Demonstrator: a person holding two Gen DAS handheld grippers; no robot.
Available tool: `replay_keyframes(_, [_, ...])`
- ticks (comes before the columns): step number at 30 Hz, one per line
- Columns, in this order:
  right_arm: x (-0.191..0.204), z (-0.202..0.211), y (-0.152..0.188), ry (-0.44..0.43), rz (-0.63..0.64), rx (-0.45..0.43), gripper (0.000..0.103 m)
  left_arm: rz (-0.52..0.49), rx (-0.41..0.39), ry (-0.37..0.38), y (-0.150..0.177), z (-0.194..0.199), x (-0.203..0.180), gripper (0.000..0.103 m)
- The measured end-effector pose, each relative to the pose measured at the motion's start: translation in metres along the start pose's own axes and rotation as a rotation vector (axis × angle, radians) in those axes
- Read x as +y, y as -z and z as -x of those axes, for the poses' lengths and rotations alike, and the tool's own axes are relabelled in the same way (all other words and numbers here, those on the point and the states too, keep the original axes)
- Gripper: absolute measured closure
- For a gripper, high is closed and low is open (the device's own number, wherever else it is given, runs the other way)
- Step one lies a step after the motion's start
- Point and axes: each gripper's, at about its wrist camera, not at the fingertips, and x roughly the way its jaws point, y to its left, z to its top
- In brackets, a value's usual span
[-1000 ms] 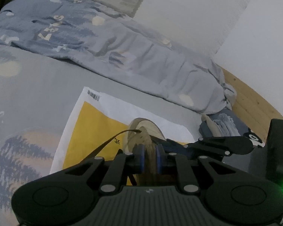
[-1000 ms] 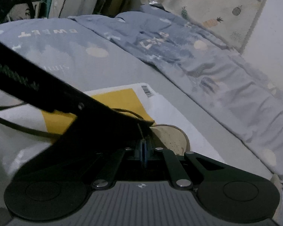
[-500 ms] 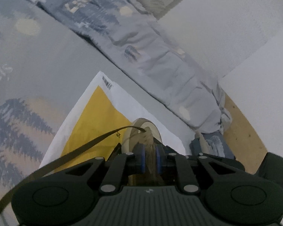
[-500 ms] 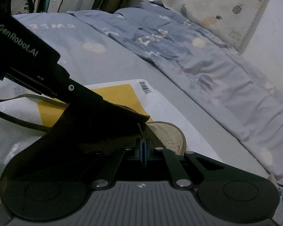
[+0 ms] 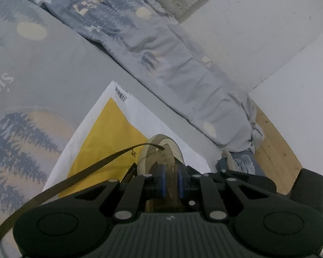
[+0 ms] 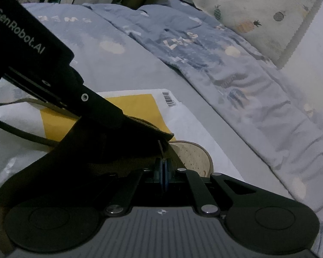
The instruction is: Lace up shoes with both hands
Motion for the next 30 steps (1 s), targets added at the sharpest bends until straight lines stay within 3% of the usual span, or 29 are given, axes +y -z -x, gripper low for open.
replay_keyframes(23, [0.009, -0.001, -0.002, -0.009, 0.081, -0.003, 0.101, -0.016, 0.005, -0.007, -0.001, 0.000, 0.000, 0.093])
replay_keyframes(30, [-0.011, -0.004, 0.009, -0.022, 0.094, -0.004, 0.101, -0.114, 0.002, -0.036, 0.001, -0.001, -0.013, 0.094])
